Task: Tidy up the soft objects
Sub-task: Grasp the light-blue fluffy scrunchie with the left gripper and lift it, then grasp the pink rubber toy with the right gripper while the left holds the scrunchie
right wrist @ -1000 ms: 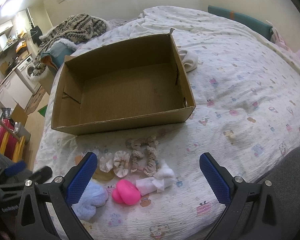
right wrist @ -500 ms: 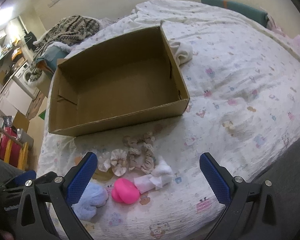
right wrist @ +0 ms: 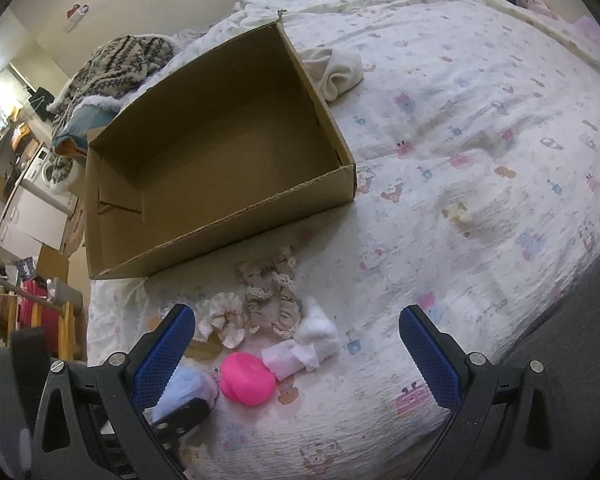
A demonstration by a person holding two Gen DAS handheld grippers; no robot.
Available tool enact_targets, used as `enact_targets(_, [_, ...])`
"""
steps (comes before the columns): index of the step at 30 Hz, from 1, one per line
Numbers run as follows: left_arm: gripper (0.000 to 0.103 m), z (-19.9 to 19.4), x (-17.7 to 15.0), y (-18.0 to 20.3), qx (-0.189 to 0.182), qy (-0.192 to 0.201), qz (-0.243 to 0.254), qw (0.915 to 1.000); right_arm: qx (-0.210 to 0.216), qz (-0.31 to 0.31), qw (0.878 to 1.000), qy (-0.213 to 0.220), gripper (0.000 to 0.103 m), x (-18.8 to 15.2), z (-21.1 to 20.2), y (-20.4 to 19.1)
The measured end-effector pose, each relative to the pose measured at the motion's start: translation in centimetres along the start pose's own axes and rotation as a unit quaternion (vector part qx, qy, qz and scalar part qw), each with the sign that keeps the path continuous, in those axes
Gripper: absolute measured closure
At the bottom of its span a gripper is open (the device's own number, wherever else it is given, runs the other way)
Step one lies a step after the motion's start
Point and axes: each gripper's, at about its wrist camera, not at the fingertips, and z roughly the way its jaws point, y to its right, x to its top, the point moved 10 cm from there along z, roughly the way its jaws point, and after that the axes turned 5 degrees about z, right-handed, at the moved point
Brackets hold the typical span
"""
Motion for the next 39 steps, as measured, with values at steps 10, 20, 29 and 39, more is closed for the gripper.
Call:
enact_targets(10, [0.088,-2.7,-1.3,-0.8,-0.006,0.012,0.005,0.9999,-0.002,0.000,1.000,-0.006,0.000,-0.1,0.2,0.0])
enact_targets(20, [0.089,-9.2,2.3,-7.6,0.030,0.086,-0.045,0.9948,0.068,0.023,0.996,-0.053,0.004,-1.1,1.0,-1.0])
enact_targets(29, [0.089,-8.2,3.0,-9.1,0.048,0.102,-0.061,0.9918,0.110,0.055,0.976,-0.182,0.026,-5.5,3.8,-2.9])
enact_targets(39, [0.089,-7.7,3.1,-8.5,0.044,0.108,-0.058,0.9915,0.098,0.103,0.965,-0.222,0.049,-7.7,7.3,-3.4])
